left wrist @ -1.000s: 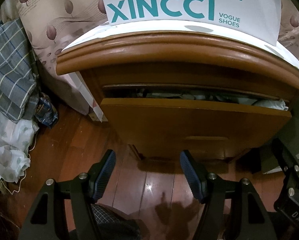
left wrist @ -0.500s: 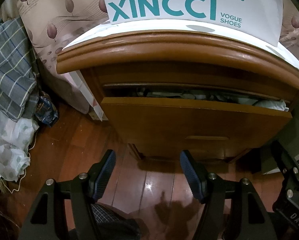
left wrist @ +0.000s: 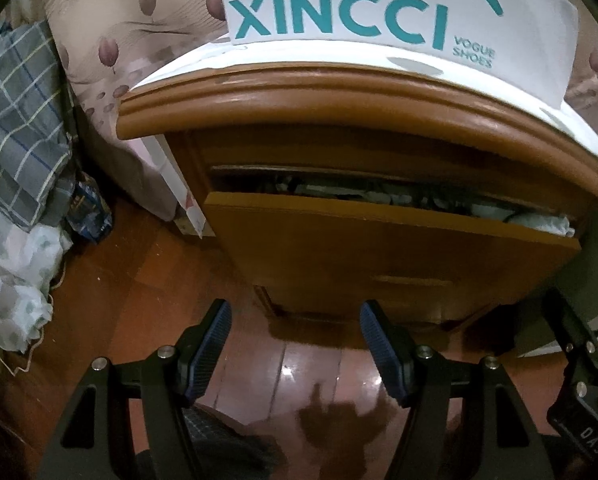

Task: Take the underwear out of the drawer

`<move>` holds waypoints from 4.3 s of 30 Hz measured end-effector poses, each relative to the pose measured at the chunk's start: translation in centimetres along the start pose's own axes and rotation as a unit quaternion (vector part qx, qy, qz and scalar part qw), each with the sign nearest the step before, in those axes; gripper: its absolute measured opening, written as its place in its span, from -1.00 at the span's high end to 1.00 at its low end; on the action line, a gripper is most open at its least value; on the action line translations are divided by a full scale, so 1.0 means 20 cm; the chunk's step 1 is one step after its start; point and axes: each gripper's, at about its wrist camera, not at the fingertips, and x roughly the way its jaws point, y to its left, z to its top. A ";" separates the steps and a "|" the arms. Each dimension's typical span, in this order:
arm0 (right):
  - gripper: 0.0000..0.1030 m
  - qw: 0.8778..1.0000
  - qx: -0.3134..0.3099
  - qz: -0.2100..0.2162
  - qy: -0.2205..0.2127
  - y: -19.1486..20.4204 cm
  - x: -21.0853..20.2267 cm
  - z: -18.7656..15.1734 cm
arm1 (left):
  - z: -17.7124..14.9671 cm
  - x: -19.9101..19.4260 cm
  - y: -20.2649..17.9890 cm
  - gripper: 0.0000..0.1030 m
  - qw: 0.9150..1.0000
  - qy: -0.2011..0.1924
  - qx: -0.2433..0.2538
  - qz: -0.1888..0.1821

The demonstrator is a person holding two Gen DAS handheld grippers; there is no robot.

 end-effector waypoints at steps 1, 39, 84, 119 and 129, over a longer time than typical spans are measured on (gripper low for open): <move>-0.99 1.000 0.002 0.000 0.000 -0.01 0.00 0.00 | 0.00 0.00 0.01 -0.34 1.000 0.000 -0.007 -0.006; -0.99 0.993 0.099 0.067 0.002 -0.25 -0.12 0.13 | 0.02 0.45 0.34 -0.95 0.862 0.054 -0.456 -0.216; -0.99 0.990 0.132 0.057 0.000 -0.36 -0.13 0.15 | -0.27 0.48 0.48 -1.00 0.835 0.168 -0.492 -0.179; -0.99 0.987 0.147 0.054 0.043 -0.47 -0.04 0.17 | -0.36 0.18 0.49 -1.00 0.907 0.210 -0.350 -0.104; -0.99 0.988 0.124 0.068 0.060 -0.42 -0.02 0.17 | -0.23 0.03 0.38 -0.98 0.947 0.206 -0.238 -0.062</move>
